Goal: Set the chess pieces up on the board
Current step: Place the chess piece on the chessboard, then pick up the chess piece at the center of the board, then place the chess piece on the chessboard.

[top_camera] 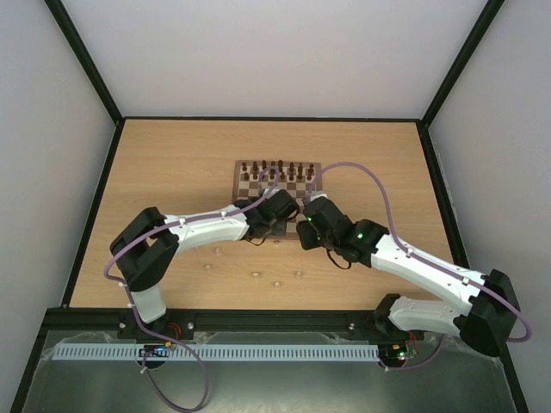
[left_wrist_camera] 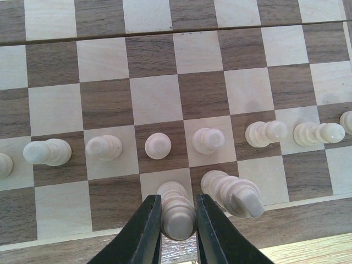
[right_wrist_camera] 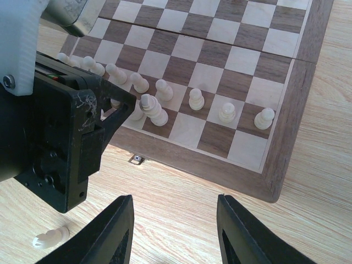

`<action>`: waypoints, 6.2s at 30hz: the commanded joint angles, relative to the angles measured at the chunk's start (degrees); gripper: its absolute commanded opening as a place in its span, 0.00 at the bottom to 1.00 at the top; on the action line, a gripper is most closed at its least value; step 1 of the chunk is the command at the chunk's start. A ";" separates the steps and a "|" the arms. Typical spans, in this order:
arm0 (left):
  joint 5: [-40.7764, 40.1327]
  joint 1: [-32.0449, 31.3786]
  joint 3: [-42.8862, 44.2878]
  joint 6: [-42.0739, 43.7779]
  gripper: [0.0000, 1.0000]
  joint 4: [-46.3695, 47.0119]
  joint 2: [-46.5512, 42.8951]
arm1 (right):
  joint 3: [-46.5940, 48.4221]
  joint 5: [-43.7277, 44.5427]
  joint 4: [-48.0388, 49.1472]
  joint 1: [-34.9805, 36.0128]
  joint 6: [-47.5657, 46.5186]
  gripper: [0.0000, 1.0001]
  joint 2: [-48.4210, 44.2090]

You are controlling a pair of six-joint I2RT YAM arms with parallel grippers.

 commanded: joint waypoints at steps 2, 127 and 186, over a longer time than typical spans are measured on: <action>-1.09 -0.23 0.92 0.01 0.18 -1.34 1.09 | -0.56 0.23 -1.02 -0.34 0.03 0.43 -0.37; -2.92 -2.25 -29.86 0.21 1.00 4.19 -46.71 | -5.04 2.60 -6.02 19.08 18.69 0.33 12.27; -5.12 -1.93 -31.36 0.61 1.00 -0.39 -54.15 | 13.13 2.98 -4.14 0.75 2.47 0.08 24.52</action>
